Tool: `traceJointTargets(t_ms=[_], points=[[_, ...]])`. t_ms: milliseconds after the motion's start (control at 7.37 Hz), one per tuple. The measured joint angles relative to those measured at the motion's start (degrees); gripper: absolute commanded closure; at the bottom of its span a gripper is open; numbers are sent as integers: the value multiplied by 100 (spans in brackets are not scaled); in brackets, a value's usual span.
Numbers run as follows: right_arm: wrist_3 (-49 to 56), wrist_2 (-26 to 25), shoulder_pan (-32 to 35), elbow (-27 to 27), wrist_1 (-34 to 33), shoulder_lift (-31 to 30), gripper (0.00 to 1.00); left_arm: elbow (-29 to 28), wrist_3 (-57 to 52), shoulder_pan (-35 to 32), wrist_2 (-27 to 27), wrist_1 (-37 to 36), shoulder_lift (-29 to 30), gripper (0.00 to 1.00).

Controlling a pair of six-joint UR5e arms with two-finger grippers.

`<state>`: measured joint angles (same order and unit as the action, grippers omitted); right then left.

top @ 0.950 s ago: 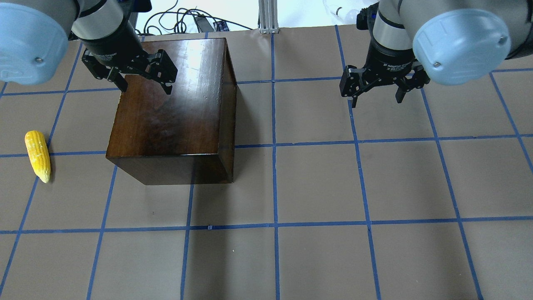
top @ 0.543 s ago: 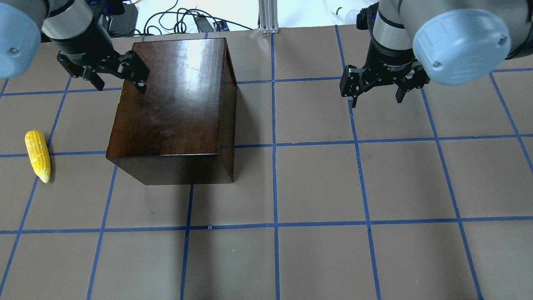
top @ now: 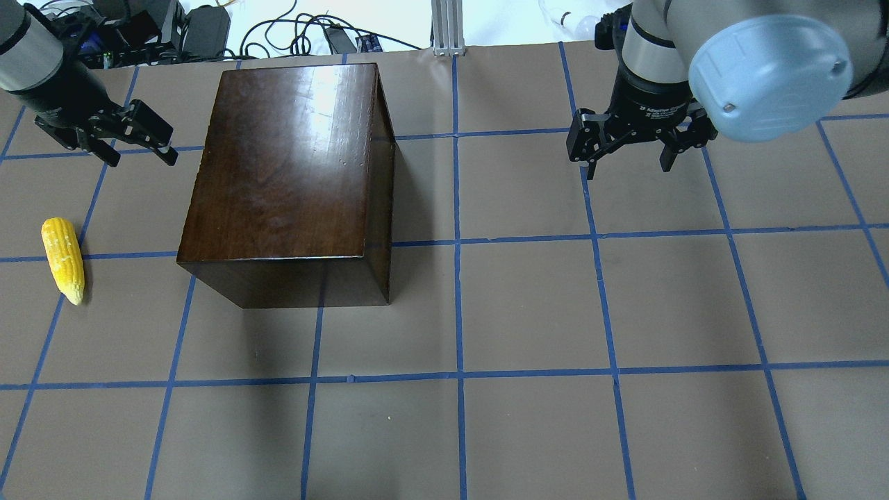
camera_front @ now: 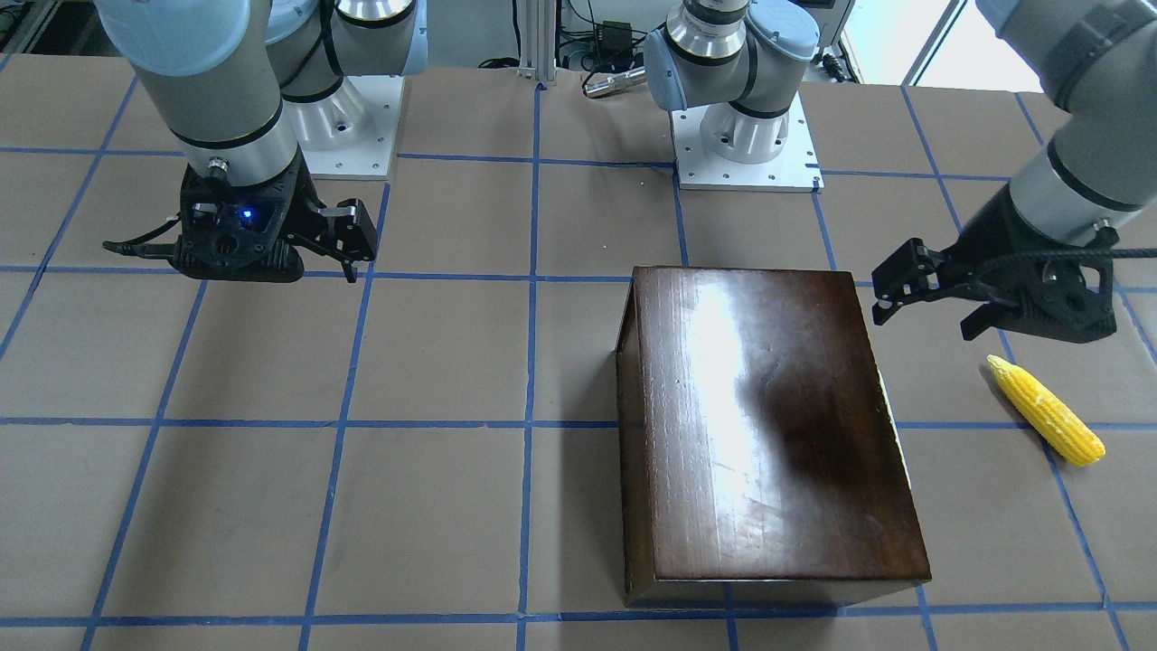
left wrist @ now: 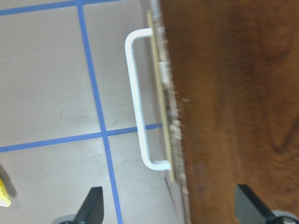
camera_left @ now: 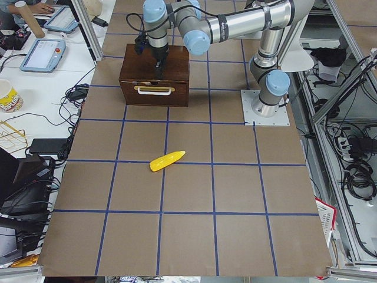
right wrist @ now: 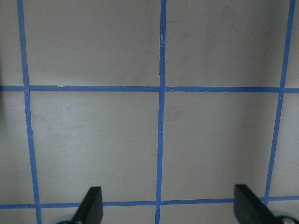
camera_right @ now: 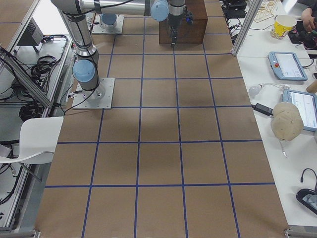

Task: Open drawer and put corn inside
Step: 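Move the left gripper around the cabinet side to the white drawer handle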

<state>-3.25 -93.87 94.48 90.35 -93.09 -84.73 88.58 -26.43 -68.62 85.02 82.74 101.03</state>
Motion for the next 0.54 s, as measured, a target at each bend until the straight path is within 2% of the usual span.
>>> traceJointTargets(t_ms=[543], points=[[0,0,0,0,1,0,0,26,-82,332,-490,-380,592,0]])
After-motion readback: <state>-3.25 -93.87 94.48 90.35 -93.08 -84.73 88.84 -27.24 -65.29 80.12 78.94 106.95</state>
